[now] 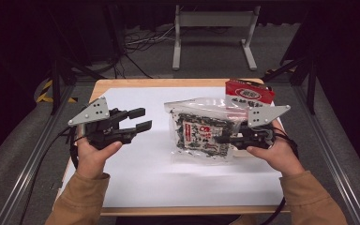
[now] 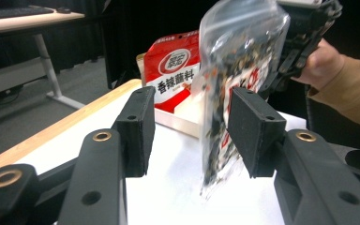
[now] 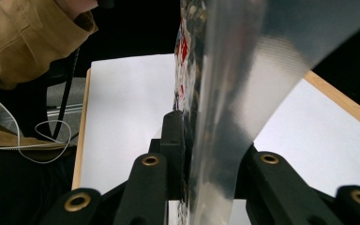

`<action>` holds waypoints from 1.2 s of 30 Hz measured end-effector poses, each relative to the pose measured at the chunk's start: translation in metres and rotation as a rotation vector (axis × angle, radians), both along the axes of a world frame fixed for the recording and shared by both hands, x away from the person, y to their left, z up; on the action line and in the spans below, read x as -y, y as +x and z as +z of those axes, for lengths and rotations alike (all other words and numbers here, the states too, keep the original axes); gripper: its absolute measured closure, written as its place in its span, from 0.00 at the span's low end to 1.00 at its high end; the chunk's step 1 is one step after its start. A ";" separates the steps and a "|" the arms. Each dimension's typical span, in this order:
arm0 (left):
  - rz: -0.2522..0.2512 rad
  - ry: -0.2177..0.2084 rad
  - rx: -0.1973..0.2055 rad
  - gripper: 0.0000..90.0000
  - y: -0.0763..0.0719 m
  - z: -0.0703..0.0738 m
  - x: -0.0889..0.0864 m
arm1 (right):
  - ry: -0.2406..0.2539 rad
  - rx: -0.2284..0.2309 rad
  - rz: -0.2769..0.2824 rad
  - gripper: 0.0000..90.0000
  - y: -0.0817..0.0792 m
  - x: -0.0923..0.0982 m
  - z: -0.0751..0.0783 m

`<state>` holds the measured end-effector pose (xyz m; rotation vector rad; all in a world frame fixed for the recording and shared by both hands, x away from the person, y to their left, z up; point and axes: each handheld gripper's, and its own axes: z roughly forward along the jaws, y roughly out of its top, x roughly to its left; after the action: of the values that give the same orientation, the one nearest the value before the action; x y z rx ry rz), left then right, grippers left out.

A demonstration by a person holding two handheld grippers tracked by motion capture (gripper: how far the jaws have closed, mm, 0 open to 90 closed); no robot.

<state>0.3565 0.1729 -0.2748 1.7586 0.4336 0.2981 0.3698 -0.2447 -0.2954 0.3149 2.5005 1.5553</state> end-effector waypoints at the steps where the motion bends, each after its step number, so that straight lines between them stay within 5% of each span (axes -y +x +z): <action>1: 0.001 -0.001 -0.002 0.57 0.000 0.000 -0.001 | 0.002 0.000 -0.004 0.83 0.000 0.002 0.001; 36: 0.052 0.029 -0.060 0.49 0.005 -0.009 -0.014 | 0.028 0.050 -0.188 0.83 0.003 0.057 0.056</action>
<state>0.3619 0.1869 -0.2837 1.7898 0.5215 0.2903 0.3729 -0.3014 -0.2394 0.4932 2.3384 1.5058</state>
